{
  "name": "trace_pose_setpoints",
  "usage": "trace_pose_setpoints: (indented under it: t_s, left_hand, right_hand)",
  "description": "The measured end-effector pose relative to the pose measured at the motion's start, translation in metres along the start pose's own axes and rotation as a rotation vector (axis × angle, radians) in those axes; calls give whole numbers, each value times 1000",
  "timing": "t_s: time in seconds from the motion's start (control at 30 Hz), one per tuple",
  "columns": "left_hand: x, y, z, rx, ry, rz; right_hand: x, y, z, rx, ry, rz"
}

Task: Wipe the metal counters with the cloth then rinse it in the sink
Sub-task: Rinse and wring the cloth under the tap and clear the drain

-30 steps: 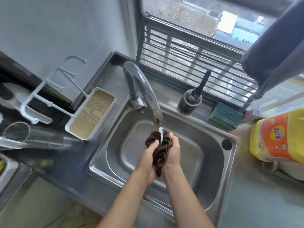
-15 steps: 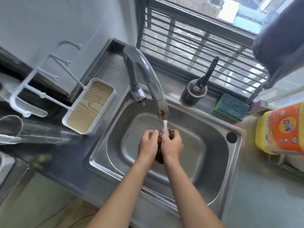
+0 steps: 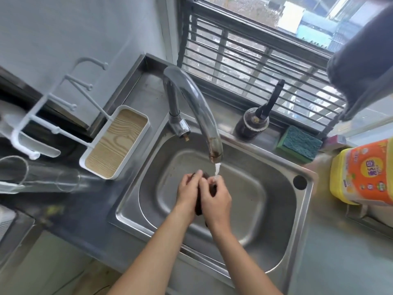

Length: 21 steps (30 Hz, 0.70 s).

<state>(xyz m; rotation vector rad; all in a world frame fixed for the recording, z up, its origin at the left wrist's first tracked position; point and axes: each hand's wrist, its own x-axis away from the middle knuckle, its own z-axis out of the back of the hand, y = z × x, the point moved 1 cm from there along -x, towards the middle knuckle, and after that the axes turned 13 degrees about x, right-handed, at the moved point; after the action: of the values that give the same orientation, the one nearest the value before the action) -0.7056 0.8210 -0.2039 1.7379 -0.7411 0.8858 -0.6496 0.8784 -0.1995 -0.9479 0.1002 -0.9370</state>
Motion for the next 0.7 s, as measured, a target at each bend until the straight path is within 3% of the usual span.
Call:
trace_pose_setpoints:
  t_s: [0.07, 0.17, 0.2, 0.33, 0.5, 0.57, 0.63, 0.7]
  left_hand:
    - [17, -5, -7, -27, -66, 10]
    - [24, -14, -10, -202, -187, 22]
    - [20, -12, -10, -243, -197, 34]
    - [0, 3, -9, -227, -69, 31]
    - [7, -10, 4, -366, -133, 153]
    - [4, -10, 3, -365, -187, 176]
    - [0, -3, -3, -290, -140, 106]
    - [-6, 2, -5, -182, -55, 167]
  right_hand:
    - [-12, 1, -9, -52, -1, -100]
    - [-46, 16, -5, -369, 74, -626]
    - [-45, 17, -6, -356, 23, -680]
    - [4, 6, -27, -318, -179, -478]
    - [-41, 12, -5, 164, -26, -471]
    - [-60, 16, 8, 130, 85, -566]
    - [-68, 21, 12, -44, 148, -729]
    - [-65, 23, 9, -222, 55, -705]
